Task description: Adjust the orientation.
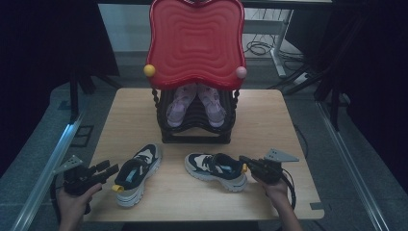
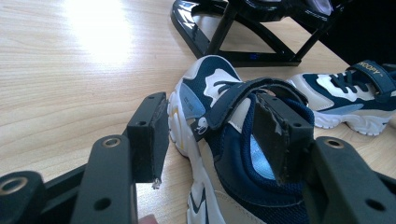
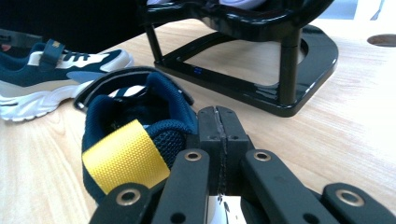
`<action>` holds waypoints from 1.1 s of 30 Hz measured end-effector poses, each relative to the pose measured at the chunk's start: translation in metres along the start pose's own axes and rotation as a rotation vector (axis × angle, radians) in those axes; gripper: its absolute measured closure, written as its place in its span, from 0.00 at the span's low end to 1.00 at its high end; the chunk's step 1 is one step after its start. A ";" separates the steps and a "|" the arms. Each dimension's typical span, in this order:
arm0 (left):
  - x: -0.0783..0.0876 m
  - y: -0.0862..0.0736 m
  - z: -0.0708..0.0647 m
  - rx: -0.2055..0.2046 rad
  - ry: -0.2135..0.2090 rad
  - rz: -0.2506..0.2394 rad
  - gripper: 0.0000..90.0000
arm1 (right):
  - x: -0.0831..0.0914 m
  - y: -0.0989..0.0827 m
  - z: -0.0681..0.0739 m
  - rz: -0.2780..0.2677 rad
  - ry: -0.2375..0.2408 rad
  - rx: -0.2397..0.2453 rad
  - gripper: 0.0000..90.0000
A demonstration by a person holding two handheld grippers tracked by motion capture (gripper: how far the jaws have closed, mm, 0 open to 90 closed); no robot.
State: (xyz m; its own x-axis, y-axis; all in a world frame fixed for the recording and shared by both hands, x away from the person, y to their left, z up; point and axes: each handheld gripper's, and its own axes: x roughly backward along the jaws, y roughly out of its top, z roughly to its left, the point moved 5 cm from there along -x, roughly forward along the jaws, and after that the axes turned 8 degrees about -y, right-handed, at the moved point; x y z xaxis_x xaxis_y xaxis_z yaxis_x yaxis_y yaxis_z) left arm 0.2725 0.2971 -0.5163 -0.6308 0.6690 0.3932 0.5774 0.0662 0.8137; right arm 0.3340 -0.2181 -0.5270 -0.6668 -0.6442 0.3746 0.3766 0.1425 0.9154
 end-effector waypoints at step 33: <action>0.004 0.000 0.003 0.000 0.002 -0.006 0.51 | 0.019 -0.014 0.038 0.015 -0.021 0.017 1.00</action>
State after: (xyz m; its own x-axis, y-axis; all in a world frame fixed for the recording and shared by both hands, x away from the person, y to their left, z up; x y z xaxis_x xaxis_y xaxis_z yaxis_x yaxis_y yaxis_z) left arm 0.2717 0.3014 -0.5159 -0.6352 0.6672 0.3890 0.5736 0.0704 0.8161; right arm 0.2918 -0.2042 -0.5273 -0.6748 -0.6260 0.3908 0.3753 0.1648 0.9121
